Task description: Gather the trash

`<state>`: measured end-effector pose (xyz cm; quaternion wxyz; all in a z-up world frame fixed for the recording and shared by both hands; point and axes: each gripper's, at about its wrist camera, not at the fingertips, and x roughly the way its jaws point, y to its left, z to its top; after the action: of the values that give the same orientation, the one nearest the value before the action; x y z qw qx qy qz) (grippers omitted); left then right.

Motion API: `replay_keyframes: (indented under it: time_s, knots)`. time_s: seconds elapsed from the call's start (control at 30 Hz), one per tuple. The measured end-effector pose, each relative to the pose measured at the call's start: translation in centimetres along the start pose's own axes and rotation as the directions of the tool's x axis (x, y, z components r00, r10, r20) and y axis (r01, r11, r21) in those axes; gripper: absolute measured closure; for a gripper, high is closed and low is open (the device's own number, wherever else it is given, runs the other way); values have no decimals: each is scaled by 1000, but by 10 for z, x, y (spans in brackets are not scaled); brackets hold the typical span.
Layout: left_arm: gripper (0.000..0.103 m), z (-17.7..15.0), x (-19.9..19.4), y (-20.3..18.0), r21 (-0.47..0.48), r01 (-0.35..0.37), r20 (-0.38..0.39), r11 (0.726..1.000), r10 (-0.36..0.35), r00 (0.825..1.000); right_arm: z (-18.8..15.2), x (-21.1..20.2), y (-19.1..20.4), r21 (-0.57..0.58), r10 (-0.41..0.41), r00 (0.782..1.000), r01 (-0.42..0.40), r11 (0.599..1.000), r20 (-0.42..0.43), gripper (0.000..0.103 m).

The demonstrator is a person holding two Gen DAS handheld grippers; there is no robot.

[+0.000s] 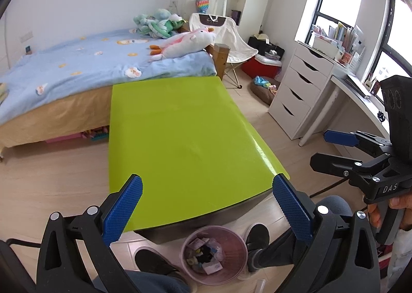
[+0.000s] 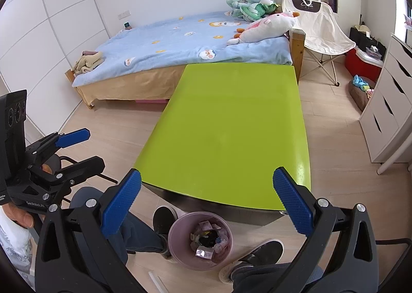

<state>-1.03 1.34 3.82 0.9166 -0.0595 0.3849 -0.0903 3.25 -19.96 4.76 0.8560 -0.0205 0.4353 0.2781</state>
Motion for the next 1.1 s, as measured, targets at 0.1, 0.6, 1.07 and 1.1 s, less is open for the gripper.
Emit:
replay_keyframes:
  time_s: [0.1,0.6,1.07,1.1]
  knots:
    - [6,1,-2,1,-8,19,3,1000,-19,1000,0,0,0,-1,1,1000,-1,1000,-2,3]
    - [6,-3,0,3,-27,27,-18,999,-27,999,-2,3,0,-1,-1,1000,1,1000,-10,3]
    - [6,-8,3,2,-24,26,-28,999,-27,999,-2,3,1,-1,-2,1000,2,1000,-13,3]
    - [6,-8,3,2,-24,26,-28,999,-27,999,-2,3,1,-1,-2,1000,2,1000,-13,3]
